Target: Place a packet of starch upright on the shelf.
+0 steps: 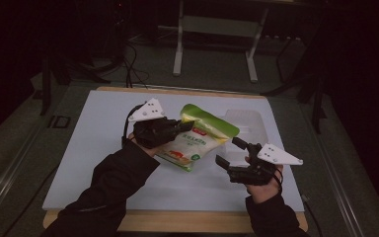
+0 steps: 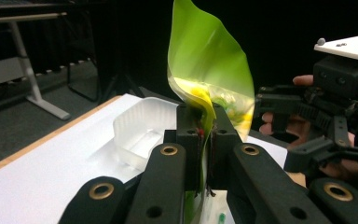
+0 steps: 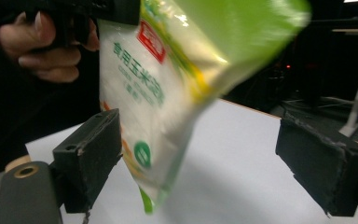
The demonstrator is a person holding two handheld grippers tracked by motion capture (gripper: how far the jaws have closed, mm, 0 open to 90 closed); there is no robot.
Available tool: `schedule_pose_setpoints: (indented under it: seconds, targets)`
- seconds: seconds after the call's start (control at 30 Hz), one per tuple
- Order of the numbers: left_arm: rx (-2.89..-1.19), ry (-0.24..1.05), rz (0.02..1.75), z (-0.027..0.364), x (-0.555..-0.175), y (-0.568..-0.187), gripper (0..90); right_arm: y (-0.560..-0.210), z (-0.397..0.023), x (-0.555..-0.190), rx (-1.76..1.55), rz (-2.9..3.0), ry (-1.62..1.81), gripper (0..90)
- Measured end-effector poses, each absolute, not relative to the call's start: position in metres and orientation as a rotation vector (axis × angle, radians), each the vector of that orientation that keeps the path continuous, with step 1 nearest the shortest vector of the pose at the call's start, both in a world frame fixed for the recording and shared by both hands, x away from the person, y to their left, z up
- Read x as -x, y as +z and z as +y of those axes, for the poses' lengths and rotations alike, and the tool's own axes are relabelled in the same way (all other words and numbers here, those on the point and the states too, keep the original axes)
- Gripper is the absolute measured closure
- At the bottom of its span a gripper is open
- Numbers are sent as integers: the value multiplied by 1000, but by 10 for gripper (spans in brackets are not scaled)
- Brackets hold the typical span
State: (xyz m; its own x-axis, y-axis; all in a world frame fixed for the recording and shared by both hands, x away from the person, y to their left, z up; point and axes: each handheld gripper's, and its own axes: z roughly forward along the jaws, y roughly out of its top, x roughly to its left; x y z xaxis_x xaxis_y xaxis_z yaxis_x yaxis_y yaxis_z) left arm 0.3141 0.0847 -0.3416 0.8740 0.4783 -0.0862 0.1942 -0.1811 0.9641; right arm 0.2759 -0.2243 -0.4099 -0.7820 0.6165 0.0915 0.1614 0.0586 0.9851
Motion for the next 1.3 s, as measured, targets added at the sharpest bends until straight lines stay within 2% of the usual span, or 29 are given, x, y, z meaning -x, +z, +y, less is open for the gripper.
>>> schedule_pose_setpoints:
  seconds: [0.13, 0.4, 0.57, 0.7, 0.8, 1.3]
  targets:
    - [-1771, 266, 500, 77, -312, -346, 873, -413, -215, -280, -782, 2008, 1800, 165]
    - [-1777, 216, 486, 66, -310, -352, 873, -422, -206, -288, -796, 2071, 1770, 338]
    - [-1770, 197, 472, 62, -307, -353, 873, -421, -209, -289, -748, 2107, 1743, 526]
    - [-1776, 187, 469, 60, -307, -354, 873, -417, -210, -291, -720, 2200, 1777, 756]
    - [-1783, 179, 470, 62, -309, -355, 873, -413, -208, -290, -699, 2266, 1749, 847]
    - [-1737, 142, 466, 74, -319, -361, 869, -391, -215, -297, -740, 2278, 1762, 857]
